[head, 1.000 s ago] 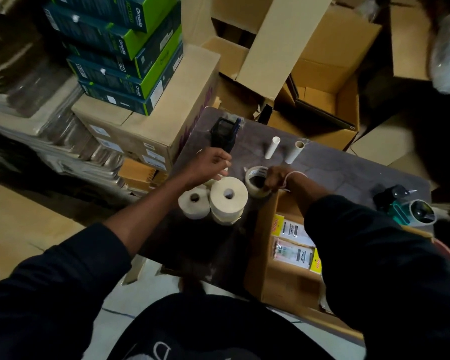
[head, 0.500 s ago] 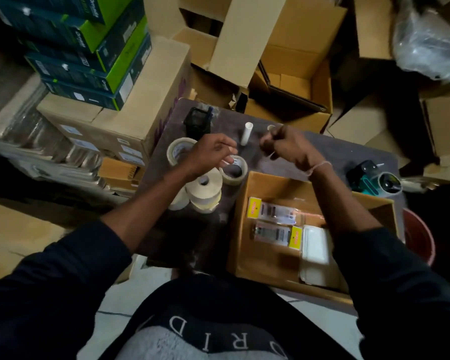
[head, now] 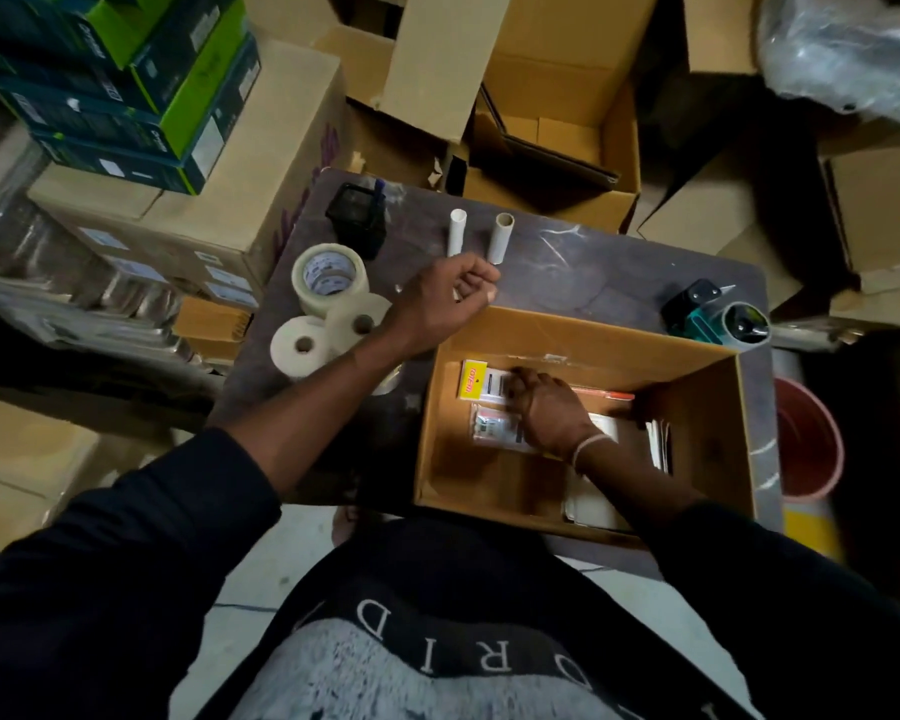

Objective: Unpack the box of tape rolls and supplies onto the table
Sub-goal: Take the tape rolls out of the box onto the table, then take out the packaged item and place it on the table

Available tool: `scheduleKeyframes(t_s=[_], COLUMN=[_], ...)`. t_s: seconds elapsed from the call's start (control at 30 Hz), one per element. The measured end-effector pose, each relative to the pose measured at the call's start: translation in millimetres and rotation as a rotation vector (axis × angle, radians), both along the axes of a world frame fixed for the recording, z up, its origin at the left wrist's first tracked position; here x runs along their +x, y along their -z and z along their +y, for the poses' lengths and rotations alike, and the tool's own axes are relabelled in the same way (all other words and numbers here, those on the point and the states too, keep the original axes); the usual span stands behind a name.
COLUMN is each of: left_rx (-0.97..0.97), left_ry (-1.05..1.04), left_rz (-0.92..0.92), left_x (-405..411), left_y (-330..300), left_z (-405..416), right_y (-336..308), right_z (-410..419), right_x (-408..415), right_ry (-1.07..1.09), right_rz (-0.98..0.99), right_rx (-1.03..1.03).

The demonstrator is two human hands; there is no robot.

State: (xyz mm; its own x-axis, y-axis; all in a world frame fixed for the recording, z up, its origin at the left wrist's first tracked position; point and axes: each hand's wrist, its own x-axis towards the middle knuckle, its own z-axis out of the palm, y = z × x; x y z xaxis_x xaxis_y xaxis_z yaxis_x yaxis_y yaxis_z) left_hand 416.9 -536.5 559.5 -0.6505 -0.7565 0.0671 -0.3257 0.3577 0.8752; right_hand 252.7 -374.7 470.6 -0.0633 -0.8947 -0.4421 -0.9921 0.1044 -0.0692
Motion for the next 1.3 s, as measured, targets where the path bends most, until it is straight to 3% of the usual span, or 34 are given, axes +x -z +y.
scheduleKeyframes(t_s=[0.33,0.47,0.6,0.87,0.93,1.03,1.1,1.2,1.3], left_rx=[-0.002,-0.032,-0.076,-0.645,-0.688,-0.598,-0.5,-0.403,-0.401], left_ry=[-0.13,-0.135,-0.119,-0.03,0.025,0.179,0.306,0.513,0.663], left_rz=[-0.029,-0.036,-0.063,-0.085,-0.028,-0.028,-0.185,-0.661,-0.917], left_x=[1.4,1.9,1.5,-8.3,-8.6,-8.7,-10.0,-13.2,-19.1], left_y=[3.4,2.7,2.8,-7.5,-14.8,-22.5,-20.1,-12.7,-5.3], left_z=[14.9,16.0,15.0,18.7,24.4,40.2,47.9,55.2,66.2], right_y=[25.1,33.0,28.0,24.5,26.1,29.7,24.6,19.1,23.1], right_z=[-1.7,2.6,4.4,7.8,8.7,10.7,9.8,6.5,8.6], right_x=[-4.0,-10.5,-10.6,-21.8,-24.6,-28.0,-26.2,-29.6,-37.7], right_ry=[-0.185,-0.302,-0.314,-0.207,-0.189,-0.16,-0.111,0.073,0.163], right_rz=[0.09,0.154,0.063,0.01,0.014,-0.03,-0.073,-0.197,-0.475], right_rx=[-0.165,-0.094,-0.095,-0.071,-0.061,-0.115,-0.148,-0.182,-0.108])
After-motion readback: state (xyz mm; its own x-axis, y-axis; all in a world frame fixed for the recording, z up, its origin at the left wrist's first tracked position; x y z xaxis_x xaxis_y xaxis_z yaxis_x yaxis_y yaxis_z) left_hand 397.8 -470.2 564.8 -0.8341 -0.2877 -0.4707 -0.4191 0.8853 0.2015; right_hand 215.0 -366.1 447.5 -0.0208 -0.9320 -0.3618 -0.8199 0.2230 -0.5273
